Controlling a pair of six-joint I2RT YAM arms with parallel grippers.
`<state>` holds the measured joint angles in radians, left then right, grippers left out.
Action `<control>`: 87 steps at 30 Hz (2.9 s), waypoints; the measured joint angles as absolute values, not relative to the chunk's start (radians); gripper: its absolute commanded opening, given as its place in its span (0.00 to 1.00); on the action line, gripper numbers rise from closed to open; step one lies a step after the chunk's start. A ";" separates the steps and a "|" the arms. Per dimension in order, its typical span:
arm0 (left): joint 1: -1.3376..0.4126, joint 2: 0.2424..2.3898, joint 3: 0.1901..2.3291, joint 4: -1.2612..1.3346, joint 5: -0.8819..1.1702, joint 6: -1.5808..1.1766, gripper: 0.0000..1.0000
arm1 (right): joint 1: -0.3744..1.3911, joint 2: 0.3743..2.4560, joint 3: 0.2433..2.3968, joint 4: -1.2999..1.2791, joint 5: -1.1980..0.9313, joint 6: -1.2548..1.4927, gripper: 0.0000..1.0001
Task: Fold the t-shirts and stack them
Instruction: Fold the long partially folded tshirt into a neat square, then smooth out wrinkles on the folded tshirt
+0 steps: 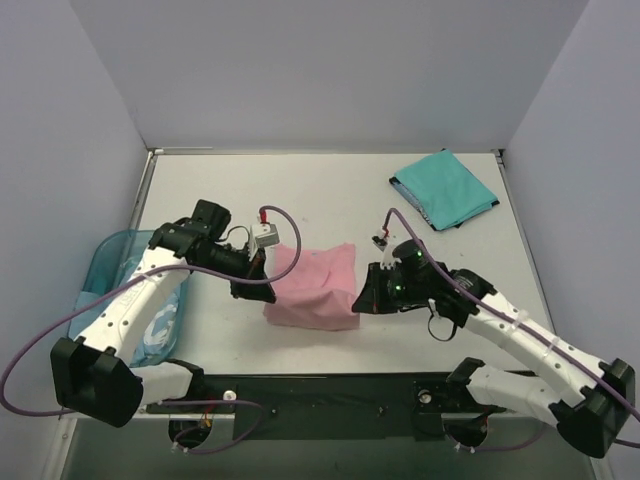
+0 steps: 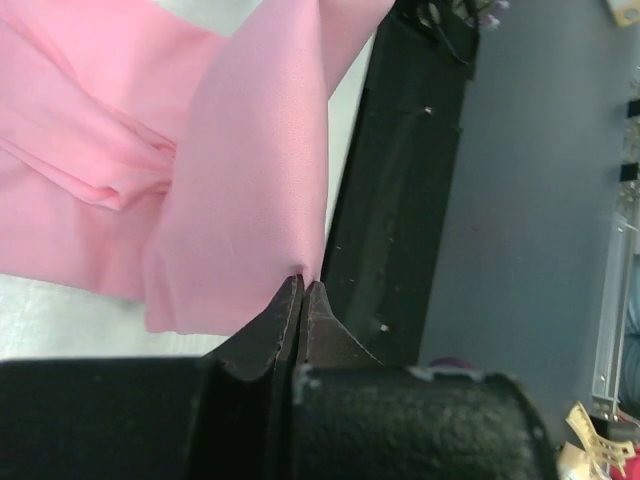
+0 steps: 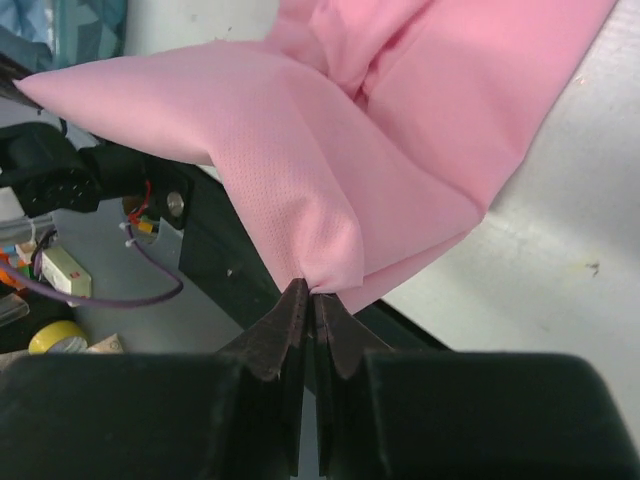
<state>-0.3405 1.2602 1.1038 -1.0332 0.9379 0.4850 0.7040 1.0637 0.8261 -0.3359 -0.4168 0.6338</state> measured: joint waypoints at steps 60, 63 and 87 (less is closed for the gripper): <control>-0.363 1.415 1.082 -0.548 0.569 0.179 0.06 | 0.598 1.521 1.165 -0.369 -0.243 0.488 0.00; -0.410 1.484 1.075 -0.547 0.579 0.187 0.02 | 0.589 1.624 1.175 -0.342 -0.283 0.494 0.00; -0.300 1.726 1.220 -0.569 0.537 0.195 0.00 | 0.527 1.829 1.333 -0.380 -0.305 0.489 0.00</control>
